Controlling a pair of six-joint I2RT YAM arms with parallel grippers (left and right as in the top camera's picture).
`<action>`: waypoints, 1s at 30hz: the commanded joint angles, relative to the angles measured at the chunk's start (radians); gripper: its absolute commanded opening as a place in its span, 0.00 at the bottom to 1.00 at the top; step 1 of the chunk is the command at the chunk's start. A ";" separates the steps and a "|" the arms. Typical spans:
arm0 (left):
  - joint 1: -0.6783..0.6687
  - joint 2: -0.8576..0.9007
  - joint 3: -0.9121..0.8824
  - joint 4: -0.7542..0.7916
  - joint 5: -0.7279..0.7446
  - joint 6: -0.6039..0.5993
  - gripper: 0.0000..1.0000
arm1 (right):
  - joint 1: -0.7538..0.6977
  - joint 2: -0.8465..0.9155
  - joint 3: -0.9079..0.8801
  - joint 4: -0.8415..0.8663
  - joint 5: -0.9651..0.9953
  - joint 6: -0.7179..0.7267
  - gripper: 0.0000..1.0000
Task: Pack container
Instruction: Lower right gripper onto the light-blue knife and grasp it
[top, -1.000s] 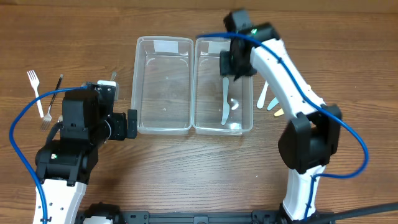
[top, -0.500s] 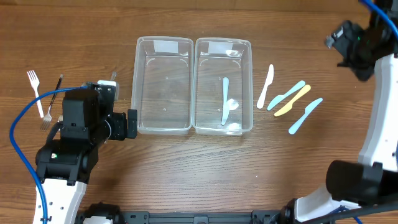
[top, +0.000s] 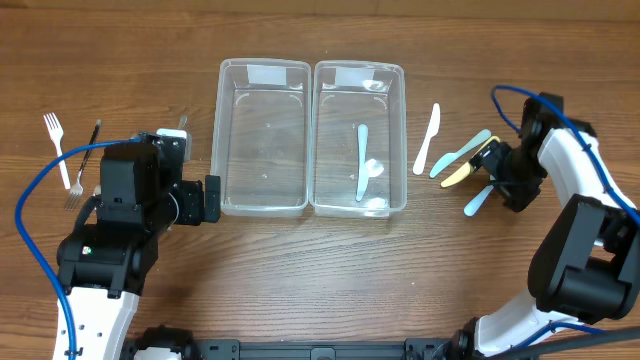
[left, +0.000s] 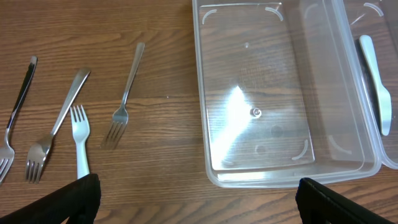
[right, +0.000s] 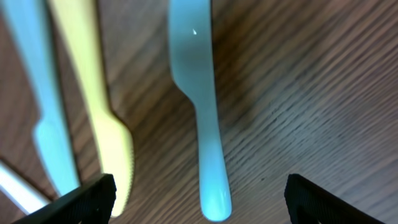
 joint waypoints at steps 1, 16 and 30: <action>0.001 0.002 0.030 -0.005 0.008 -0.021 1.00 | -0.002 -0.010 -0.061 0.061 -0.006 0.005 0.89; 0.001 0.002 0.030 -0.015 0.008 -0.021 1.00 | -0.002 -0.009 -0.162 0.178 -0.006 0.001 0.89; 0.001 0.002 0.030 -0.015 0.008 -0.021 1.00 | 0.000 -0.009 -0.162 0.158 -0.005 0.001 0.59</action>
